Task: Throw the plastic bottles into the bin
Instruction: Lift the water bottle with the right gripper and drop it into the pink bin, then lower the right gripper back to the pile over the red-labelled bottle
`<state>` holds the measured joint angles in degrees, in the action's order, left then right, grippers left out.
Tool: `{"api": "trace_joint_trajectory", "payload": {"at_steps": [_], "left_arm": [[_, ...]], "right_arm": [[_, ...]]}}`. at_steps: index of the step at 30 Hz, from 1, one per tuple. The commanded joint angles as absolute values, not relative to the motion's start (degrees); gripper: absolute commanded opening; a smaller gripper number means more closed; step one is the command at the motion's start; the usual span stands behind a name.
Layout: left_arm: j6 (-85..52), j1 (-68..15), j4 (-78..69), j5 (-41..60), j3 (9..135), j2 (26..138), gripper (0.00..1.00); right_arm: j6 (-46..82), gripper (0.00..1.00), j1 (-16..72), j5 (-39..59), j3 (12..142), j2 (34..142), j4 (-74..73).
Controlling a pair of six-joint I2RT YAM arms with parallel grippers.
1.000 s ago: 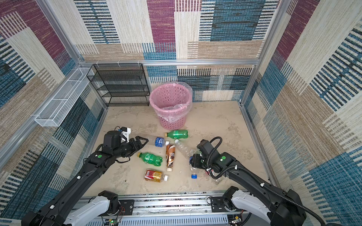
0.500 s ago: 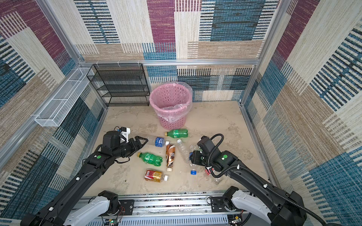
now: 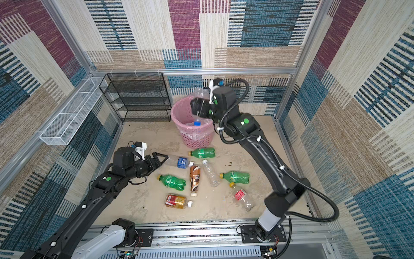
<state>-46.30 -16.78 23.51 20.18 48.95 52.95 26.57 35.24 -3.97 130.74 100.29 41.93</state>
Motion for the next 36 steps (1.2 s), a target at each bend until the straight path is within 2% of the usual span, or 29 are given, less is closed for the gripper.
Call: {"api": "trace_joint_trajectory", "payload": {"at_steps": [1, 2, 6, 10, 16, 24, 36], "left_arm": [[-43.86, -16.79, 27.64, 17.85, 50.68, 50.82, 0.85], [-43.84, -16.78, 27.60, 17.13, 50.31, 50.16, 0.85], [-43.95, -16.70, 27.08, 16.49, 49.13, 49.54, 0.85], [-44.08, -16.70, 26.47, 17.38, 48.16, 50.25, 0.85], [-44.58, -16.70, 24.92, 18.98, 46.71, 51.75, 0.84], [-44.38, -16.70, 24.73, 19.27, 46.43, 52.45, 0.84], [-45.18, -16.70, 24.84, 19.03, 43.18, 50.41, 0.84]], "right_arm": [[22.51, 0.97, 35.24, -9.63, 142.72, 103.12, 50.66], [22.50, 0.98, 35.24, -9.96, 140.25, 101.42, 49.87], [23.28, 0.96, 35.24, -11.91, 116.03, 86.77, 38.37], [25.37, 0.96, 34.94, -13.94, 102.40, 79.73, 40.14], [28.99, 0.93, 33.19, -11.36, 83.59, 72.18, 40.42], [32.38, 0.90, 32.43, -8.72, 68.37, 66.30, 41.27], [34.34, 0.91, 32.34, -3.91, 57.45, 63.47, 43.73]]}}
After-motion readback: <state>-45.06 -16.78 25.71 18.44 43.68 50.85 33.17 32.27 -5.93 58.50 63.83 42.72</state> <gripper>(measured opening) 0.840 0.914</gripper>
